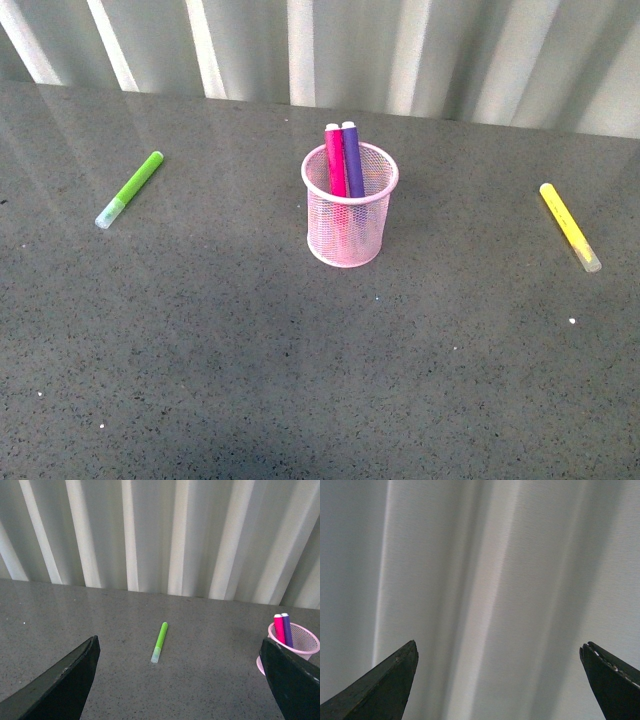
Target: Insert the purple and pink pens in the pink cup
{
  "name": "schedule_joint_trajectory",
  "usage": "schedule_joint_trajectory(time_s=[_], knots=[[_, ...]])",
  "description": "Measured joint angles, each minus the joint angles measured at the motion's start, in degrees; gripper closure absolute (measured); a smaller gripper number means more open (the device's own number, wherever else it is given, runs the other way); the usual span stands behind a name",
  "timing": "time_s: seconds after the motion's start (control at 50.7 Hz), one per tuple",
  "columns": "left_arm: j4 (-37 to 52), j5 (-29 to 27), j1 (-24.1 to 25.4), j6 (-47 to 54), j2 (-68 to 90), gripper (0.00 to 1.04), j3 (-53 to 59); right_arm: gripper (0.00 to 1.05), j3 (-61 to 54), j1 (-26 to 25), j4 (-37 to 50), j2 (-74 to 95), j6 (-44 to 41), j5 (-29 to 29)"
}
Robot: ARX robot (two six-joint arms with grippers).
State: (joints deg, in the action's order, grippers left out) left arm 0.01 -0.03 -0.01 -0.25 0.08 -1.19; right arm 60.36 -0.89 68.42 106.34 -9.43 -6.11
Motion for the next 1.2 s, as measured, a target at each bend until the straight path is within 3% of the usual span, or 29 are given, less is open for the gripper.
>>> schedule_joint_trajectory(time_s=[0.079, 0.177, 0.473, 0.611, 1.203], knots=[[0.0, 0.0, 0.0, -0.02, 0.0, 0.07, 0.0, 0.12, -0.02, -0.2, -7.61, -1.81, 0.83, 2.95], [0.0, 0.0, 0.0, -0.02, 0.0, 0.07, 0.0, 0.28, -4.83, 0.24, -20.52, -6.54, 5.55, 5.97], [0.0, -0.02, 0.0, -0.02, -0.02, 0.07, 0.0, 0.71, -23.91, 1.03, -15.67, -16.87, 8.35, 5.9], [0.0, -0.02, 0.0, 0.0, -0.04, 0.07, 0.0, 1.02, -33.57, 0.87, -13.0, -23.8, 8.35, 6.01], [0.0, -0.02, 0.0, 0.0, -0.04, 0.07, 0.0, 1.01, -52.04, 0.9, -15.89, -44.65, 8.68, 6.03]])
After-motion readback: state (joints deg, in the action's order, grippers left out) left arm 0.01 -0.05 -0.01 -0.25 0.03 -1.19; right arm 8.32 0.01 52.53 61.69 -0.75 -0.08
